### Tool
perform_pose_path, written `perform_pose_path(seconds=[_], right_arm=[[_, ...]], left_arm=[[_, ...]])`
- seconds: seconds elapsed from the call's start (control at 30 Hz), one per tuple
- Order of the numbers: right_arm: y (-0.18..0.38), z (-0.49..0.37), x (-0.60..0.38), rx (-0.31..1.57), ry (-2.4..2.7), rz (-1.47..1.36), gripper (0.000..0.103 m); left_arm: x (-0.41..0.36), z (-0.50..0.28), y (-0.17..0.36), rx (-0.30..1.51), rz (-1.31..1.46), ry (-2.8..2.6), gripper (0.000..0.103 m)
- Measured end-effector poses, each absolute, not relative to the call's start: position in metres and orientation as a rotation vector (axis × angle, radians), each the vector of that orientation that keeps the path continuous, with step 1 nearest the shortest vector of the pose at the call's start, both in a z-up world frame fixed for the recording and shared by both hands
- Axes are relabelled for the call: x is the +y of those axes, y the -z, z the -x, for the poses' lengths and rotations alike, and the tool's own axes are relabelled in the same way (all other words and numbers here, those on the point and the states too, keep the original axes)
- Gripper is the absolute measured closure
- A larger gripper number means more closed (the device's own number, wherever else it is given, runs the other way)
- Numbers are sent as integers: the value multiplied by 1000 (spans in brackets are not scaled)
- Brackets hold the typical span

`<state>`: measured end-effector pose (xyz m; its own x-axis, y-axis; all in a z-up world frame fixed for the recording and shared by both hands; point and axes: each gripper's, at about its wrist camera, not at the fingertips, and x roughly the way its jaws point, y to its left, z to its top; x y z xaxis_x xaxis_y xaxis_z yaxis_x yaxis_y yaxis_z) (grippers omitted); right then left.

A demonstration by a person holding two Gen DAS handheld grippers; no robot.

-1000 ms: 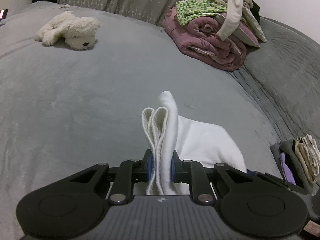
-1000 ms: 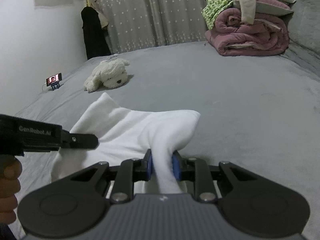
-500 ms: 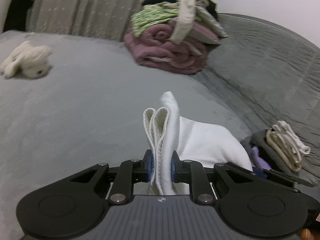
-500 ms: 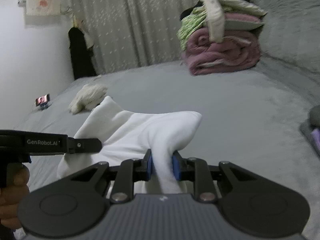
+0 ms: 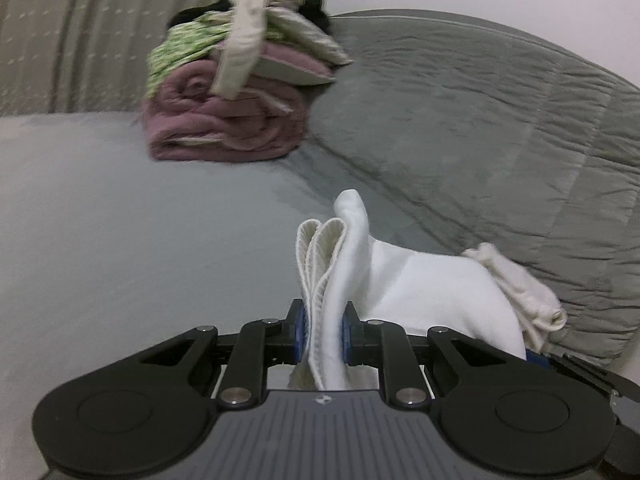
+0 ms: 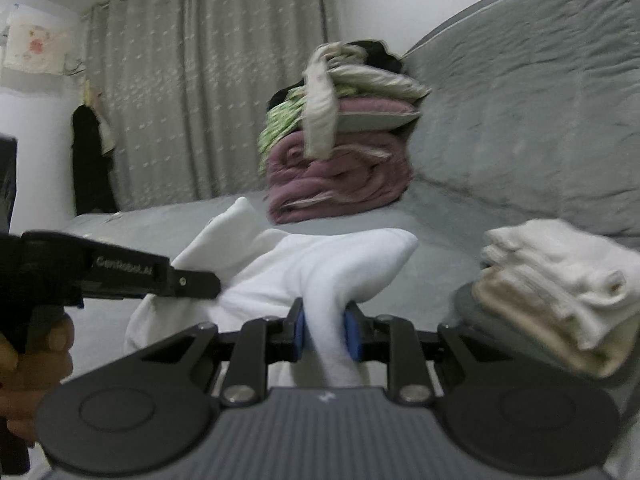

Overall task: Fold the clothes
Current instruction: 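Lift the folded white garment with both grippers and carry it toward the clothes stack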

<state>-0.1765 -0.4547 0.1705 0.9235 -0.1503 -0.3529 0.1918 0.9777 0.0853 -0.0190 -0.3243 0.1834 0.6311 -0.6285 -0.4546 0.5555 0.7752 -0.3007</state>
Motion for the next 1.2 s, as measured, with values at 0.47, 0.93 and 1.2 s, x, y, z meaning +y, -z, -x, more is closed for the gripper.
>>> perform_pose_path(seconds=[0.47,0.93,1.2], right_arm=[[-197,184,-524,247,276,-143,83],[-226,171,-585,231,294,-262,83],[-237,173,-621,217,319,-345,83]], left_arm=[[-408,28,-227,510,20,704,87],[-461,29,-266,441,-100,703,87],[-502,23,-279,413,-135,754,87]])
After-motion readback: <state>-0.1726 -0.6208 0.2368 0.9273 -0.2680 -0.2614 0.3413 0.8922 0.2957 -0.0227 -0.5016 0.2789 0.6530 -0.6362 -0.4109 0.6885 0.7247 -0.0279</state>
